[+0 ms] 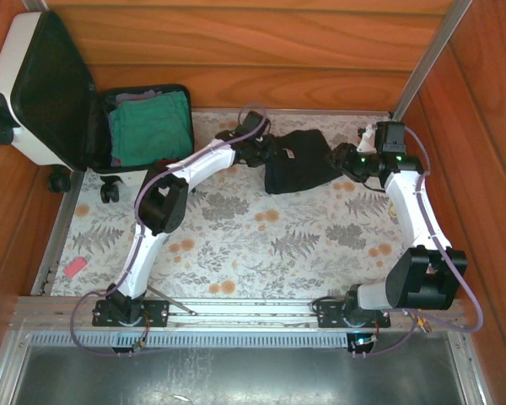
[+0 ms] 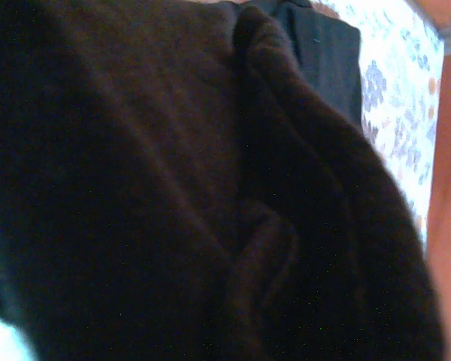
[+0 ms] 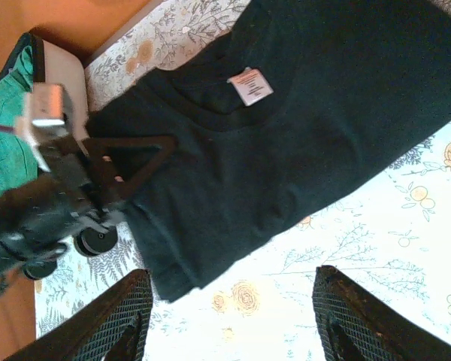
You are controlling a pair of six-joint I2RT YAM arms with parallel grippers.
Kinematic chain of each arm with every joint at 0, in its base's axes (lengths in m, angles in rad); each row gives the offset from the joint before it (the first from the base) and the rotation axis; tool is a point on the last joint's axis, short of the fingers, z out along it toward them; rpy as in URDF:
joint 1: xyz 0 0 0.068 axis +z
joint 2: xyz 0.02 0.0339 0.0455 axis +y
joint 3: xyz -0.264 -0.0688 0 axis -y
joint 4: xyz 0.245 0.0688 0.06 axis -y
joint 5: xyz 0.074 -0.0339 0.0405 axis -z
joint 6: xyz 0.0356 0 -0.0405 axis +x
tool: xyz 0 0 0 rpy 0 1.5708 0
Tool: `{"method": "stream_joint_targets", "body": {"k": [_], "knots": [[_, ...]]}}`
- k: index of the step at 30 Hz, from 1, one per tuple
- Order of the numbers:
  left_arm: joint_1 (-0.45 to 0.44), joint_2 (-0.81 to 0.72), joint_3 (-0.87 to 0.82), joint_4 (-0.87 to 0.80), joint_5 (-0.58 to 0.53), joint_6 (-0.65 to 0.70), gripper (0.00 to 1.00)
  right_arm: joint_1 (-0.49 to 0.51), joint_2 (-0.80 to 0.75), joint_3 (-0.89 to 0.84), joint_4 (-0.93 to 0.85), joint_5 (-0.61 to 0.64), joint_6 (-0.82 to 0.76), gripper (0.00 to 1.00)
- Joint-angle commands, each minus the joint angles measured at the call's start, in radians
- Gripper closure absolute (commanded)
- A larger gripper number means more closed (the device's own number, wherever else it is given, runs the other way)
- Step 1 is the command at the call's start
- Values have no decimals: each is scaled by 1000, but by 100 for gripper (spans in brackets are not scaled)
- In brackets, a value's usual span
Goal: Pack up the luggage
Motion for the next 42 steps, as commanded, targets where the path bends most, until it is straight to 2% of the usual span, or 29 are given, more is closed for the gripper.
{"method": "stream_joint_targets", "body": {"k": [1,6,10,14,17,19,22,27,29,32,37,42], "knots": [[67,-34,55,-296,113,311,100,-7,-2,-27,1,4,-27,40],[99,-114,102,-550,49,661,100,-10,-9,-44,3,29,-45,40],[93,-188,111,-747,-121,964,100,-12,-11,-53,14,36,-51,41],[101,-245,85,-936,-247,1180,100,-11,-11,-66,35,29,-51,42],[144,-360,-46,-936,-170,1272,100,-12,-6,-66,43,30,-54,42],[171,-411,-89,-936,-232,1291,100,-11,-1,-61,42,25,-60,43],[212,-466,-141,-937,-386,1333,100,-11,11,-53,46,18,-69,44],[300,-553,-219,-940,-484,1463,100,-12,47,-14,31,1,-83,47],[348,-576,-213,-940,-476,1518,100,-11,59,2,22,-1,-85,47],[368,-625,-247,-919,-504,1693,100,-11,73,13,32,-1,-80,49],[440,-686,-255,-715,-516,1870,100,-11,113,30,37,-1,-70,53],[500,-685,-225,-561,-403,2046,100,-11,131,32,27,10,-69,58]]}}
